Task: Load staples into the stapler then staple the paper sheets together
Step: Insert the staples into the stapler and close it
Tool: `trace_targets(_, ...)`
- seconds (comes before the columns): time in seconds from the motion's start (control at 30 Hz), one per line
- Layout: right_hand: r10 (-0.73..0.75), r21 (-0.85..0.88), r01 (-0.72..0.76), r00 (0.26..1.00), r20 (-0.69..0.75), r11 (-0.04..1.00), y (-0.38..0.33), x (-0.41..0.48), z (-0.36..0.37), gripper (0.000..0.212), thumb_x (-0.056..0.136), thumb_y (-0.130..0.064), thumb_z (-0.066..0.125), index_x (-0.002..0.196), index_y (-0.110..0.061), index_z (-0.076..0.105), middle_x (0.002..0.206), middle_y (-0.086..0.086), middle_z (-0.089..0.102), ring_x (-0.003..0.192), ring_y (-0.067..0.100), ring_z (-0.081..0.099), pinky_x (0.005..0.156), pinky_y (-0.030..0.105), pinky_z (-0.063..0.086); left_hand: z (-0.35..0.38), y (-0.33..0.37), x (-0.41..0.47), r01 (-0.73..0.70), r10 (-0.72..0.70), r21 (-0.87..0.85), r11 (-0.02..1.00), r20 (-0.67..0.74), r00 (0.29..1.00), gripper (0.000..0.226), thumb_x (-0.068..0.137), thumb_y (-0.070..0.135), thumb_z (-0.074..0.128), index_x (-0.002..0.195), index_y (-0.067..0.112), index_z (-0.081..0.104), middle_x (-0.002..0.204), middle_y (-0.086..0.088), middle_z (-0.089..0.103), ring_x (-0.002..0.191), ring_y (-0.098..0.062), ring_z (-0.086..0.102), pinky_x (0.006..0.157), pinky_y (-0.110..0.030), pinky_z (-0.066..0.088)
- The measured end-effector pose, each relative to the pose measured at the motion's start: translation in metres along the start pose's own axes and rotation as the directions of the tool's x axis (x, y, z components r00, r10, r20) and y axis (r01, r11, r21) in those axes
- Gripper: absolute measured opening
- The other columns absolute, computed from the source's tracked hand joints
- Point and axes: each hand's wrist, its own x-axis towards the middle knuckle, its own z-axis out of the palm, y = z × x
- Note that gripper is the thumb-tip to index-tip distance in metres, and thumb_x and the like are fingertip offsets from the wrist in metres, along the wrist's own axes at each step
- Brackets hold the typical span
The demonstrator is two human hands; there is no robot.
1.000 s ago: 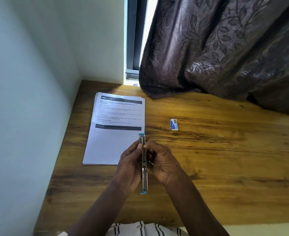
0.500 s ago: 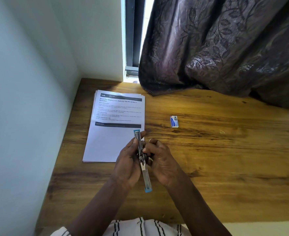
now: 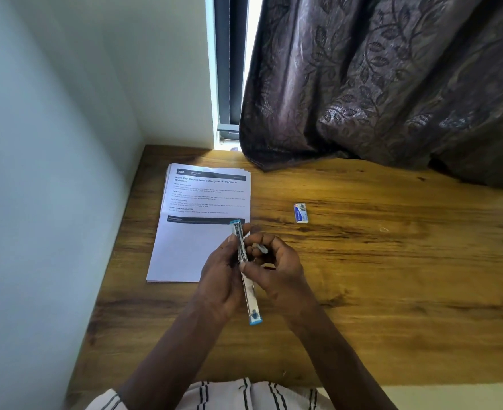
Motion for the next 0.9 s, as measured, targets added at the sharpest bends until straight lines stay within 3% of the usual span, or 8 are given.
trace_targets(0.07,0.002,0.062,-0.002,1.000,-0.004,0.998,-0.001,-0.002,-0.006,0.033,0.092,0.001,0.066,0.115,-0.022,0.071,0.102,-0.001,0.077,0.096,0.009,0.071,0.078,0.023,0.058,-0.004,0.001,0.001,-0.025,0.025,0.068,0.997,0.000,1.000,0.033,0.107,0.025,0.049,0.124,0.008,0.071,0.085,-0.010,0.070,0.075,-0.018,0.067,0.071,-0.032,0.058)
trace_targets(0.2,-0.094,-0.018,0.093,0.995,-0.029,0.995,-0.008,-0.005,-0.019,0.025,0.106,-0.013,0.052,0.119,-0.022,0.072,0.096,0.017,0.070,0.076,0.010,0.058,0.067,0.019,0.049,-0.007,0.003,-0.001,-0.071,0.069,0.136,0.988,0.023,0.997,0.036,0.109,0.024,0.045,0.132,0.005,0.067,0.084,-0.004,0.063,0.073,-0.013,0.059,0.066,-0.028,0.048)
trace_targets(0.27,-0.161,-0.079,0.158,0.986,-0.037,0.984,-0.009,-0.003,-0.020,0.024,0.106,-0.017,0.052,0.113,-0.021,0.074,0.092,0.015,0.070,0.075,0.007,0.058,0.068,0.020,0.049,-0.006,0.003,-0.003,-0.084,0.078,0.163,0.983,0.041,0.996,0.035,0.109,0.023,0.045,0.130,0.007,0.068,0.084,-0.004,0.065,0.073,-0.012,0.059,0.063,-0.027,0.048)
trace_targets(0.37,-0.216,-0.140,0.205,0.974,-0.064,0.969,-0.007,0.000,-0.019,0.020,0.104,-0.019,0.058,0.110,-0.022,0.077,0.087,0.003,0.074,0.073,0.020,0.062,0.067,0.034,0.053,-0.008,0.002,-0.004,-0.092,0.083,0.178,0.980,0.057,0.995,0.034,0.108,0.024,0.047,0.128,0.008,0.070,0.086,-0.005,0.064,0.074,-0.012,0.059,0.061,-0.026,0.048)
trace_targets(0.53,-0.195,-0.102,0.189,0.979,-0.054,0.977,-0.007,0.000,-0.015,0.018,0.095,-0.003,0.066,0.100,-0.013,0.080,0.086,0.000,0.080,0.079,0.009,0.075,0.073,0.024,0.059,-0.013,-0.001,-0.005,-0.091,0.078,0.224,0.970,0.067,0.995,0.036,0.108,0.024,0.047,0.131,0.006,0.068,0.106,-0.015,0.069,0.074,-0.015,0.060,0.062,-0.030,0.047)
trace_targets(0.67,-0.221,-0.124,0.216,0.975,-0.030,0.969,-0.001,0.000,-0.013,0.024,0.092,-0.004,0.072,0.112,-0.018,0.076,0.080,0.006,0.077,0.076,0.023,0.077,0.070,0.034,0.064,-0.014,-0.003,-0.009,-0.076,0.058,0.240,0.968,0.082,0.995,0.034,0.108,0.025,0.047,0.114,0.005,0.074,0.086,-0.010,0.066,0.067,-0.015,0.057,0.062,-0.031,0.046)
trace_targets(0.77,-0.235,-0.168,0.229,0.972,-0.016,0.959,0.001,-0.001,-0.013,0.024,0.092,-0.008,0.074,0.112,-0.020,0.071,0.080,0.002,0.077,0.075,0.016,0.076,0.066,0.027,0.061,-0.017,-0.002,-0.007,-0.065,0.051,0.258,0.964,0.061,0.997,0.036,0.108,0.025,0.048,0.123,0.003,0.072,0.088,-0.013,0.063,0.071,-0.018,0.056,0.066,-0.033,0.047)
trace_targets(0.9,-0.218,-0.170,0.216,0.976,0.004,0.962,0.002,0.002,-0.013,0.015,0.092,-0.011,0.073,0.098,-0.024,0.069,0.088,-0.001,0.078,0.084,0.013,0.076,0.075,0.033,0.063,-0.019,0.000,-0.003,-0.066,0.056,0.246,0.967,0.046,0.997,0.035,0.108,0.024,0.048,0.129,0.006,0.070,0.088,-0.011,0.066,0.072,-0.018,0.058,0.064,-0.034,0.047)
